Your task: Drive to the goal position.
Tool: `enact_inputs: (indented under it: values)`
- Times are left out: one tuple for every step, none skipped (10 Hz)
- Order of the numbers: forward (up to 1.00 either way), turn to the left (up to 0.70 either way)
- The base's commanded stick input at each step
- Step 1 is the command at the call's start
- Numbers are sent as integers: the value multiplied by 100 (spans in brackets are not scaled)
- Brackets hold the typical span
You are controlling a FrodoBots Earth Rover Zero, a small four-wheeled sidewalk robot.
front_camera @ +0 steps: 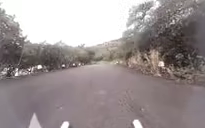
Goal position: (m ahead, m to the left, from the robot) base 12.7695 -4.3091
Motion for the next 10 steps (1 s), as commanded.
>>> enact_inputs:
  values:
    - [50,0]
    - [50,0]
    - [50,0]
    - [50,0]
    - [50,0]
    - [50,0]
    - [50,0]
    - [50,0]
    - [50,0]
    - [50,0]
